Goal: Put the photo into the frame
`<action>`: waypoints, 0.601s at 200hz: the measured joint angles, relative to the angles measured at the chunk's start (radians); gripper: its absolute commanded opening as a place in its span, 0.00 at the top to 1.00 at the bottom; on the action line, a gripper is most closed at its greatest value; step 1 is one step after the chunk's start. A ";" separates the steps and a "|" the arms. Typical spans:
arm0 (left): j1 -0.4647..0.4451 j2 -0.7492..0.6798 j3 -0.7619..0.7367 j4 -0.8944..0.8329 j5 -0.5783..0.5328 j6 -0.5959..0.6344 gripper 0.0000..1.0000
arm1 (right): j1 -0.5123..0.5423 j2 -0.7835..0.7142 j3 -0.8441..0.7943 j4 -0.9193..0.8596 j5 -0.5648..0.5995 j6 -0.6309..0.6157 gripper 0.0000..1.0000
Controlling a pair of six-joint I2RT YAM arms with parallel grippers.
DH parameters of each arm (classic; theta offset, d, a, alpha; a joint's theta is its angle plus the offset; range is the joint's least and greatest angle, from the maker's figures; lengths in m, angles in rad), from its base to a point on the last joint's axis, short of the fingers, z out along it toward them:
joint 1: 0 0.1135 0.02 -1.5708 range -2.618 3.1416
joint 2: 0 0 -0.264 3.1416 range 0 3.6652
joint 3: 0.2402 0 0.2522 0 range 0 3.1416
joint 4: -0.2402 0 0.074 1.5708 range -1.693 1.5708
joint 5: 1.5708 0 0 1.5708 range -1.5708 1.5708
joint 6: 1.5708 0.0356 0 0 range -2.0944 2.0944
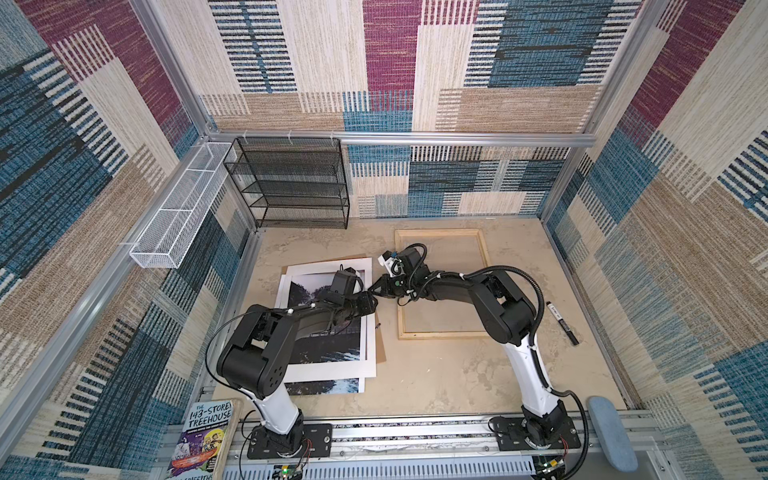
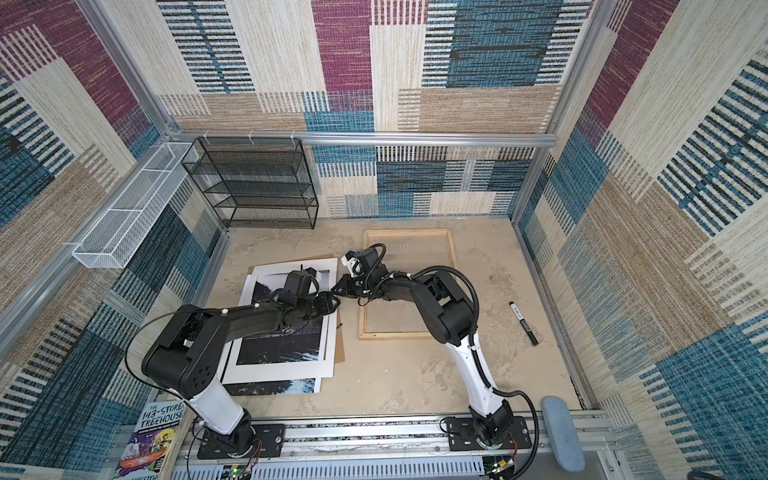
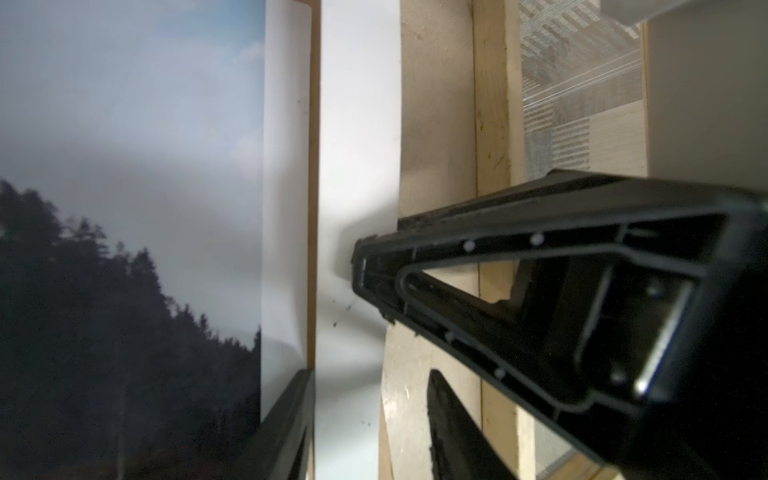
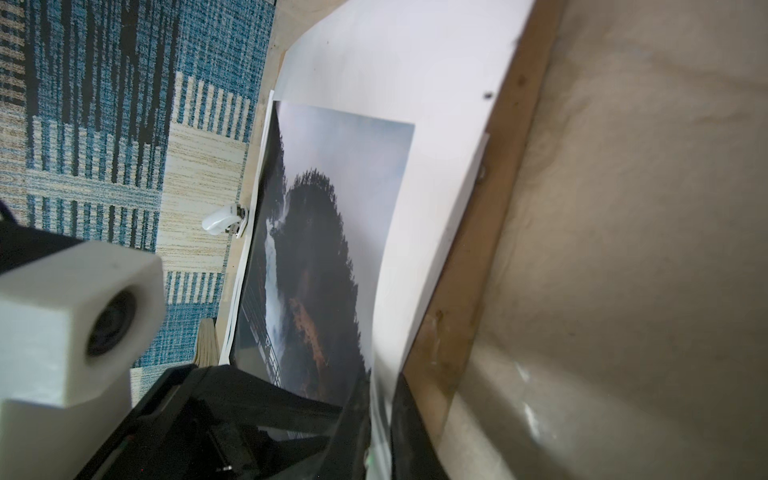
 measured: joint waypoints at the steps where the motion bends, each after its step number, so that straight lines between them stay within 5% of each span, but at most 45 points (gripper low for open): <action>1: 0.000 0.000 0.000 0.000 0.000 0.000 0.52 | 0.000 0.000 0.000 0.000 0.000 0.000 0.87; 120: 0.015 -0.240 0.013 -0.214 -0.084 0.051 0.41 | -0.019 -0.029 0.028 -0.031 -0.003 -0.057 0.94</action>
